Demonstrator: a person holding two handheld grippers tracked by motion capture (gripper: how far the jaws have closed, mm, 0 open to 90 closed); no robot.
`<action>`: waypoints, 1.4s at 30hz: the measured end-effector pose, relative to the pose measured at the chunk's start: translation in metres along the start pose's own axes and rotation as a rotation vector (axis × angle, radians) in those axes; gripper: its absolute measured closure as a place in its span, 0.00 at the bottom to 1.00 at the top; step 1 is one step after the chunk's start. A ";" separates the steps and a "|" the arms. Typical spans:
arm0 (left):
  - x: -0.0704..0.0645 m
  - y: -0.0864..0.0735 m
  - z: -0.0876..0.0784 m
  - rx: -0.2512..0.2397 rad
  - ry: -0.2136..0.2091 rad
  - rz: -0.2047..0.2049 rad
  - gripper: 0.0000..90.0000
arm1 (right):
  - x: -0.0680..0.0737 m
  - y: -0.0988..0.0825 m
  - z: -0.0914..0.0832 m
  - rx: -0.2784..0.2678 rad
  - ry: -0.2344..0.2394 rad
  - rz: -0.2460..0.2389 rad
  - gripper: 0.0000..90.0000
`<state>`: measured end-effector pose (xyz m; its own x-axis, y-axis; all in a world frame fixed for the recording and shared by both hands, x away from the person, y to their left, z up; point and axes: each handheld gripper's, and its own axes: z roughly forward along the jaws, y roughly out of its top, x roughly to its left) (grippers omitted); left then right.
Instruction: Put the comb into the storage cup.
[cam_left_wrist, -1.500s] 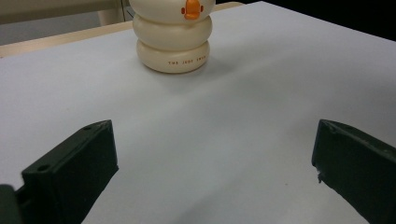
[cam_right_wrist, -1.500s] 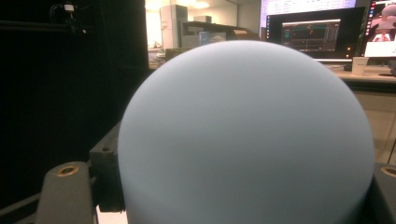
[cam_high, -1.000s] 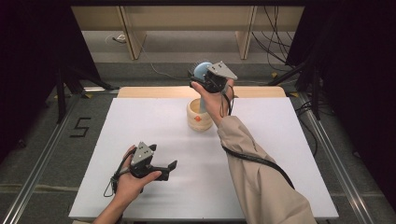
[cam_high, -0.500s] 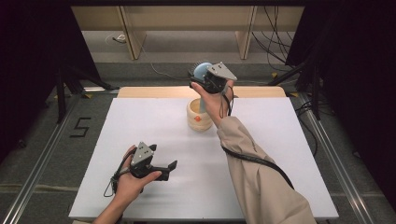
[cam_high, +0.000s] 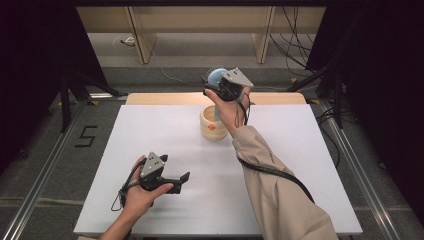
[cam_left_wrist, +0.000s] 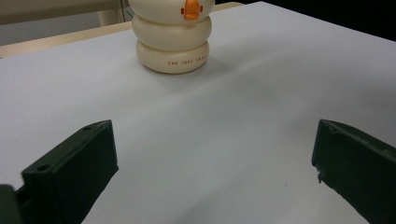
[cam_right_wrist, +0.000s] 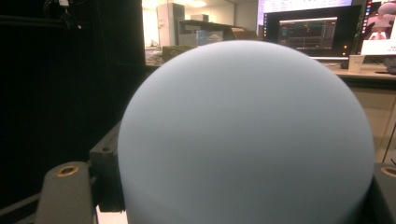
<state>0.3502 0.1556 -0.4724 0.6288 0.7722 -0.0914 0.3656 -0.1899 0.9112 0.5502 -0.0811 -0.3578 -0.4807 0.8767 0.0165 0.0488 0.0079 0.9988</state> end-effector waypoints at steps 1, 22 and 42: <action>0.000 0.000 0.000 0.000 0.000 0.000 0.00 | 0.000 0.000 0.000 0.001 0.000 -0.001 0.27; 0.000 0.000 0.000 0.000 -0.001 0.001 0.00 | 0.000 -0.005 0.000 0.005 -0.003 -0.005 0.27; -0.001 0.000 0.001 0.005 -0.004 0.002 0.00 | 0.000 -0.012 0.000 0.010 -0.006 -0.008 0.27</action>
<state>0.3498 0.1545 -0.4730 0.6324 0.7693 -0.0910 0.3674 -0.1944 0.9095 0.5497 -0.0815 -0.3702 -0.4757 0.8796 0.0082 0.0538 0.0198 0.9984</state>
